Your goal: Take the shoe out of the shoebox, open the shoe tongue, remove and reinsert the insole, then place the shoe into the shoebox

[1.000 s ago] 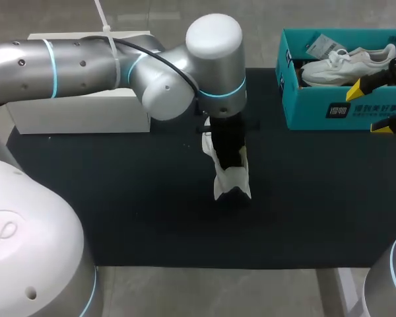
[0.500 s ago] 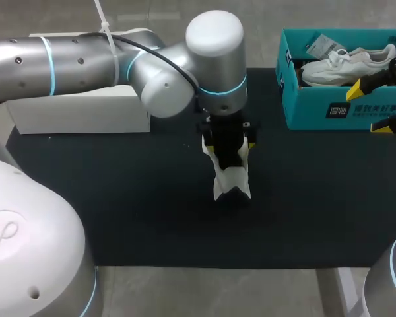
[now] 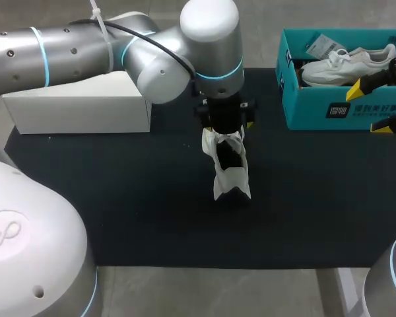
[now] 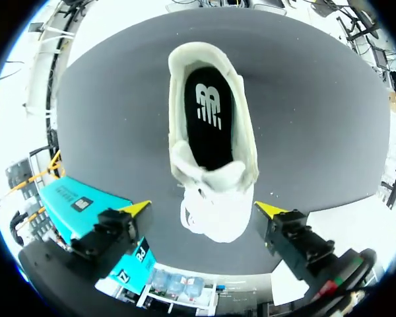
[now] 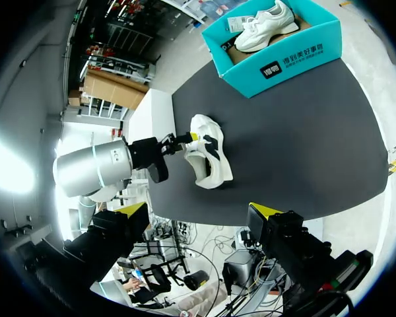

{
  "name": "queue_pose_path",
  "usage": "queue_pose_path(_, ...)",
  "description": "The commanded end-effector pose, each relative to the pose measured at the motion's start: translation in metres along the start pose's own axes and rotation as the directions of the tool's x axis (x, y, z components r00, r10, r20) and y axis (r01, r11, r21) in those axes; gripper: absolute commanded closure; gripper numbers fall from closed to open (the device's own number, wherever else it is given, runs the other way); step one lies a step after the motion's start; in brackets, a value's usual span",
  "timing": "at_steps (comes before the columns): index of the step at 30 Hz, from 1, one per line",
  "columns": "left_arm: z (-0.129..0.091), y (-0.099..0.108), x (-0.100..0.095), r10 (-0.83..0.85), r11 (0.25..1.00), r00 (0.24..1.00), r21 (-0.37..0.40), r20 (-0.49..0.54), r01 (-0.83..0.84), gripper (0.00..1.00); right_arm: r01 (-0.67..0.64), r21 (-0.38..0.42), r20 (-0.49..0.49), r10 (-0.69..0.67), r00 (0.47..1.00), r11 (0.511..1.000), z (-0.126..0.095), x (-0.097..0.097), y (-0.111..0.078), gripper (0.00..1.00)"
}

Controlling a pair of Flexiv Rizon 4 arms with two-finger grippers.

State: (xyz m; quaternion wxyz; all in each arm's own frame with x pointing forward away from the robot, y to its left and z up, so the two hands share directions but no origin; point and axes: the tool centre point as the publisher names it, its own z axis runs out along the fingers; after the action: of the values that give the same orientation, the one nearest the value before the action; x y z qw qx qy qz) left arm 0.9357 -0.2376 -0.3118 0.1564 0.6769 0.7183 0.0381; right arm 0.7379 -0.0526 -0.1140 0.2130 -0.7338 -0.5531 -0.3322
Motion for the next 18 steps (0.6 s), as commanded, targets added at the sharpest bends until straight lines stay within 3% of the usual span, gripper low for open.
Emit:
queue_pose_path(1, -0.007, 0.019, 0.0, -0.027, 1.0, 1.0, -0.004, 0.005, 0.027, 0.58, -0.002, 0.001, 0.003, 0.002, 1.0, 1.0, 0.001, 0.001, 0.001, 0.0)
queue_pose_path(2, -0.006, 0.022, -0.001, -0.027, 1.0, 1.0, -0.008, 0.007, 0.027, 1.0, -0.002, 0.001, 0.003, 0.002, 1.0, 1.0, 0.001, 0.001, 0.001, 0.0)
queue_pose_path(11, 0.001, 0.005, -0.014, -0.163, 0.987, 0.987, 0.008, -0.01, 0.163, 1.0, -0.002, 0.001, 0.003, 0.002, 1.0, 1.0, 0.001, 0.001, 0.001, 0.0)
queue_pose_path(18, -0.009, -0.008, -0.004, -0.232, 0.972, 0.968, 0.015, -0.098, 0.235, 1.0, -0.002, 0.001, 0.003, 0.002, 1.0, 1.0, 0.001, 0.001, 0.001, 0.0)
